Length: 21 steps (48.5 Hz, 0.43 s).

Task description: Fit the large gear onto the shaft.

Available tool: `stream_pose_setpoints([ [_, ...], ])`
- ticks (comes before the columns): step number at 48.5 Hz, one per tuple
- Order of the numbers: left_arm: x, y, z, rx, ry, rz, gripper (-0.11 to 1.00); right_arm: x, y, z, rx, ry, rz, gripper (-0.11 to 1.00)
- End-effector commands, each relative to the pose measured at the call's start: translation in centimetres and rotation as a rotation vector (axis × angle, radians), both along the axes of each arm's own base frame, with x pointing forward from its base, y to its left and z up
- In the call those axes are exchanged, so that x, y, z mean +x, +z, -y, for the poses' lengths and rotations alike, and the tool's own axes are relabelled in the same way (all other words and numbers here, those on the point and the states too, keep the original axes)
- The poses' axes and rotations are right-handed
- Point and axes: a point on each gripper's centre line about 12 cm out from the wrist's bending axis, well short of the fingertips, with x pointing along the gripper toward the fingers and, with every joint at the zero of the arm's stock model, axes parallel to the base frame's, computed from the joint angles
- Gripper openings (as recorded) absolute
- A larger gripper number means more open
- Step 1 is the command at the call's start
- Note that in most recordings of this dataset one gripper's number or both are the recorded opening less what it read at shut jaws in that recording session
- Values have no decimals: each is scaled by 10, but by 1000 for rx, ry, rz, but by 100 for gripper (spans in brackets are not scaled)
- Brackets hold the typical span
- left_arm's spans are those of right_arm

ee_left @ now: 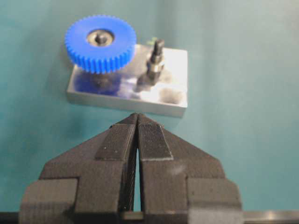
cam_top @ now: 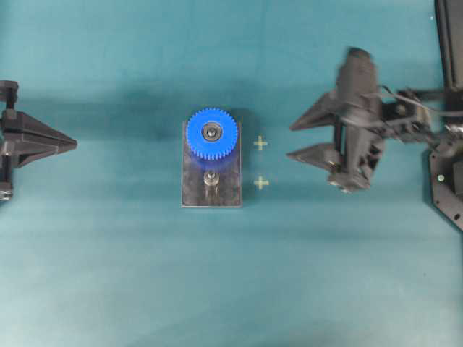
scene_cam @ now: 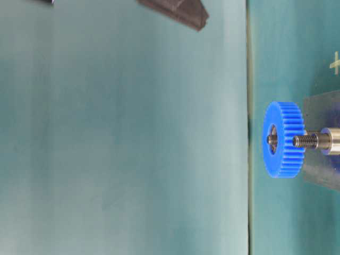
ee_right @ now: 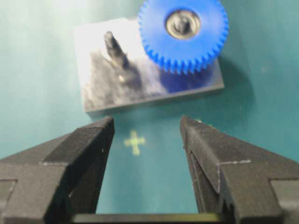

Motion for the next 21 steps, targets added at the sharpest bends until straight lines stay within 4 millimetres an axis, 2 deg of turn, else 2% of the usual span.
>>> stream_pose_setpoints([
  [1,2,4,-1,2,3,8,0,-6,3,-3,4,3,54,63],
  [7,2,2,-1,2,3,1,0,-12,-3,-4,5,2,55,63],
  [21,0,-2,-1,-3,4,-6,0,-14,-10,-3,10,-4,45,63],
])
